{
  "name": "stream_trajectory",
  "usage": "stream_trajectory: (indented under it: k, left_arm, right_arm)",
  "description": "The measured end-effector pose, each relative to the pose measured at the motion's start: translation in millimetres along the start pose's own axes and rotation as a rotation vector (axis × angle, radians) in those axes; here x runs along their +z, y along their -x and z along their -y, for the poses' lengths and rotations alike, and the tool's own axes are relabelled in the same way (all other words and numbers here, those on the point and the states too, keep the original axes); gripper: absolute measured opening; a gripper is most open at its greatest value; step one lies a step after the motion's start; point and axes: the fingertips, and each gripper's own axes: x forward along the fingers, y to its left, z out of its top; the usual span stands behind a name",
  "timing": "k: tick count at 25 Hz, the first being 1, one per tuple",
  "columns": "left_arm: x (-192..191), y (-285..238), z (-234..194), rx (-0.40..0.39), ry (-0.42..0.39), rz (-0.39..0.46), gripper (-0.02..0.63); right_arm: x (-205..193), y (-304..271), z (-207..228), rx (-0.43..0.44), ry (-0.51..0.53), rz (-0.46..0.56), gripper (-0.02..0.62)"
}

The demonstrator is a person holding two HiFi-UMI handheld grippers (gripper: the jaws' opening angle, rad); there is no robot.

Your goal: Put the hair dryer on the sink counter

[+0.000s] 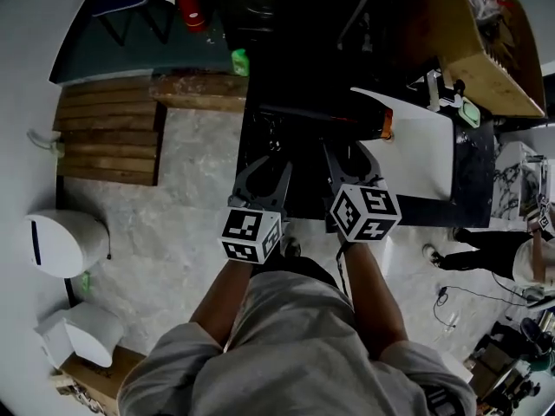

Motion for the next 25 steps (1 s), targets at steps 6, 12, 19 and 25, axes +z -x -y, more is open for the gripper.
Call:
stream_trajectory:
  k: [6, 12, 19, 25]
  left_arm:
    - [-12, -22, -29, -0.020, 0.059, -0.078, 0.103]
    - [-14, -37, -54, -0.036, 0.091, -0.124, 0.103]
    - [-14, -46, -77, -0.053, 0.110, -0.155, 0.103]
    - [-16, -50, -87, -0.066, 0.114, -0.180, 0.103]
  right_arm:
    - [-16, -36, 6, -0.033, -0.020, -0.082, 0.186]
    - [-22, -67, 5, -0.066, -0.027, -0.138, 0.186]
    - [-35, -97, 6, -0.089, -0.054, -0.205, 0.186]
    - [-44, -111, 11, -0.116, -0.084, -0.254, 0.186]
